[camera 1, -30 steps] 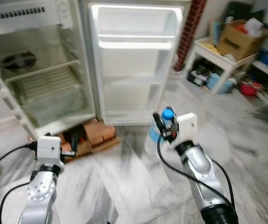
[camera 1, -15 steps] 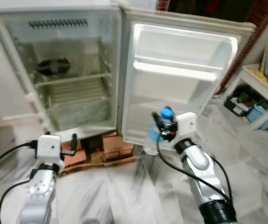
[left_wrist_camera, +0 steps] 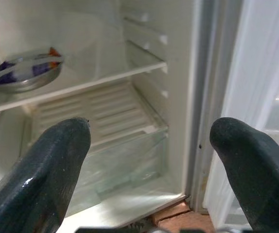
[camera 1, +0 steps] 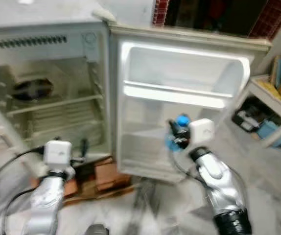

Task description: Restocking fridge

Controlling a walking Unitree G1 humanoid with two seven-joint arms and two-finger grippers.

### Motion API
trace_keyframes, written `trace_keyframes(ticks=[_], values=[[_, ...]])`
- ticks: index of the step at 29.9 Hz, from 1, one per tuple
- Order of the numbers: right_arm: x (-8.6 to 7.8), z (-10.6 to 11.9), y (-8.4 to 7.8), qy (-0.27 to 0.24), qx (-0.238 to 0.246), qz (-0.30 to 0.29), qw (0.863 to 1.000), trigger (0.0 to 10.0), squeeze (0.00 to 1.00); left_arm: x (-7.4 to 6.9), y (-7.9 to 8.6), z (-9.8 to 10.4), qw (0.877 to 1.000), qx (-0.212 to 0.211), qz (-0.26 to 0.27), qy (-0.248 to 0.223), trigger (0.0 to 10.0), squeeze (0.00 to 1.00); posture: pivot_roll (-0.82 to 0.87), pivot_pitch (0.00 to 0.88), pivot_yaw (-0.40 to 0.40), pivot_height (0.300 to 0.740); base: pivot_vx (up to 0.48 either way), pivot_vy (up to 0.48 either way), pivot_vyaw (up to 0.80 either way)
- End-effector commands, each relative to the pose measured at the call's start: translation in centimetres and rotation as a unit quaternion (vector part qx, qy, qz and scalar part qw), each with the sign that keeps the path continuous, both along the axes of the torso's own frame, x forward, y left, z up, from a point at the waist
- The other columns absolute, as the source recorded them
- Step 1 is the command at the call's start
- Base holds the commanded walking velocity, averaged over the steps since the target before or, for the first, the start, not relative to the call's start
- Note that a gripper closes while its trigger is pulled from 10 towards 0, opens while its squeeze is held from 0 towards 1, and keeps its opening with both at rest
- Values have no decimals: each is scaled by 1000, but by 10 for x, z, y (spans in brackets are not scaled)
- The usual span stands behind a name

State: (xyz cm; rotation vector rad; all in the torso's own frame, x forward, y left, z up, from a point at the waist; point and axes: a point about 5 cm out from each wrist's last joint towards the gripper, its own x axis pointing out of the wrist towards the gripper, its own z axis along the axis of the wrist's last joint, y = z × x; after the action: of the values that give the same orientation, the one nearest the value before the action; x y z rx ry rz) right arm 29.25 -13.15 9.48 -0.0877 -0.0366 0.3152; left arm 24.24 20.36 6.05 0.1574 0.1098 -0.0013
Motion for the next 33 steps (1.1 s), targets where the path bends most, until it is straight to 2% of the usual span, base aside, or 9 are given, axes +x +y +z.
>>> trace_keyframes(ticks=[1, 4, 10, 13, 17, 20, 24, 28, 33], values=[[1, -1, -14, 1, -13, -28, 1000, 10000, 0, -3, -5, -2, 1000, 1, -13, 5, 10000, 0, 52, 58, -106, 740, 0, 0, 0], [1, -3, -16, 10, 0, -32, 999, 10000, 0, -3, -5, -2, 1000, -1, -14, 5, 10000, 0, 51, 65, -107, 740, 0, -101, 0], [0, -7, -15, 20, 4, -49, 999, 10000, 0, -3, -5, -1, 1000, -1, -14, 4, 10000, 0, 49, 68, -109, 740, 0, -480, 0], [-1, -9, -12, 30, 10, -34, 999, 10000, 0, -3, -4, -1, 1000, 3, -14, 4, 10000, 0, 49, 71, -110, 740, 0, -364, 0], [-4, -11, -10, 37, 27, -18, 999, 10000, 0, -15, -4, -6, 997, 41, -61, 21, 10000, 0, 49, 73, -116, 740, 0, 0, 0], [-5, -8, -11, 29, 30, -16, 999, 10000, 0, -21, 5, -5, 997, 39, -67, 29, 10000, 0, 53, 77, -114, 740, 0, 0, 0], [-4, -7, -15, 26, 48, -27, 998, 10000, 0, -19, 13, 7, 999, 20, -31, 12, 10000, 0, 57, 78, -112, 740, 0, 0, 0], [-5, -6, -13, 23, 48, -26, 998, 10000, 0, -12, 6, 19, 1000, -1, -2, -18, 10000, 0, 59, 80, -115, 740, 0, 0, 0], [-5, -5, -10, 18, 52, -24, 998, 10000, 0, -14, -3, 16, 1000, 2, -7, -18, 10000, 0, 55, 85, -116, 740, 0, 0, 0]])
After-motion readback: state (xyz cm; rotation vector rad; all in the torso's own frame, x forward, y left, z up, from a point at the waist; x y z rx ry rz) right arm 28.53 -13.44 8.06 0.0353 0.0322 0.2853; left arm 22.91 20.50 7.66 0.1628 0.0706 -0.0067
